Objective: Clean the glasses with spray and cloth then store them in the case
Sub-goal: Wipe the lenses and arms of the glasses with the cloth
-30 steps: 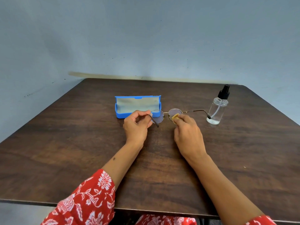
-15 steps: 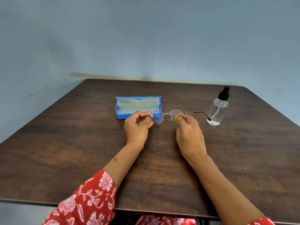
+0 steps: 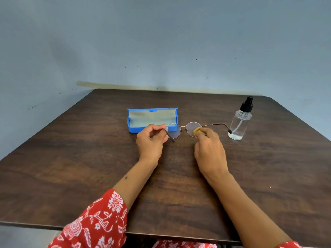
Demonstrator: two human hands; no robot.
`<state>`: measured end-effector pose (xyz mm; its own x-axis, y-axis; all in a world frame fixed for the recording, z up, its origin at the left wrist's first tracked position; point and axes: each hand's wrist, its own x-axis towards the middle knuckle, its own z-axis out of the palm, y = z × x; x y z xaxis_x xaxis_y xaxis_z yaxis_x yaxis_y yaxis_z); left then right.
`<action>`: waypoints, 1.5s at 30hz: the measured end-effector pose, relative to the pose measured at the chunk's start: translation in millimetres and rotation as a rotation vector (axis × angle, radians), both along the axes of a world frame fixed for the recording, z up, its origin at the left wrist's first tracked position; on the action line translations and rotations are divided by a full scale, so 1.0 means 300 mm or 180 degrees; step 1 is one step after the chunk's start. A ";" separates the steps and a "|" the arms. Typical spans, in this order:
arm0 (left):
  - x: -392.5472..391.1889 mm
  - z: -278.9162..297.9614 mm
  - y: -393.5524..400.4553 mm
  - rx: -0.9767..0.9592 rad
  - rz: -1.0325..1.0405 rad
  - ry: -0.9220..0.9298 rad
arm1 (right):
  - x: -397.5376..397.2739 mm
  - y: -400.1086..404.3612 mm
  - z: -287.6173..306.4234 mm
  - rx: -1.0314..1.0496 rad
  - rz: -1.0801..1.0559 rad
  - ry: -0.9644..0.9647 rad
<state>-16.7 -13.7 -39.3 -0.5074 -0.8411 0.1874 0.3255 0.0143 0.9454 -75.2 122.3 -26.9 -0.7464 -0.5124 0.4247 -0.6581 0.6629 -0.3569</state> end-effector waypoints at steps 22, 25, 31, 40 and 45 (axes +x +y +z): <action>-0.001 -0.006 0.002 -0.0145 -0.0258 0.0030 | 0.000 -0.021 -0.009 -0.0726 0.0287 0.0259; 0.000 -0.008 -0.002 -0.0113 -0.0222 0.0013 | 0.000 -0.022 -0.011 -0.0669 0.0408 0.0311; 0.000 -0.003 0.004 -0.0219 -0.0207 -0.0015 | -0.006 -0.017 -0.013 -0.0354 0.0112 0.0122; 0.003 0.006 0.000 -0.0056 -0.0093 0.0027 | -0.011 -0.001 -0.009 -0.0334 -0.0051 -0.0043; 0.004 0.008 0.002 -0.0021 -0.0061 0.0044 | 0.001 -0.012 -0.006 -0.0112 0.0231 0.0050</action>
<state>-15.6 -13.1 -36.9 -0.5206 -0.8300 0.2002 0.3389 0.0143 0.9407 -74.9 118.6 -28.6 -0.7009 -0.5496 0.4546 -0.7098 0.6005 -0.3683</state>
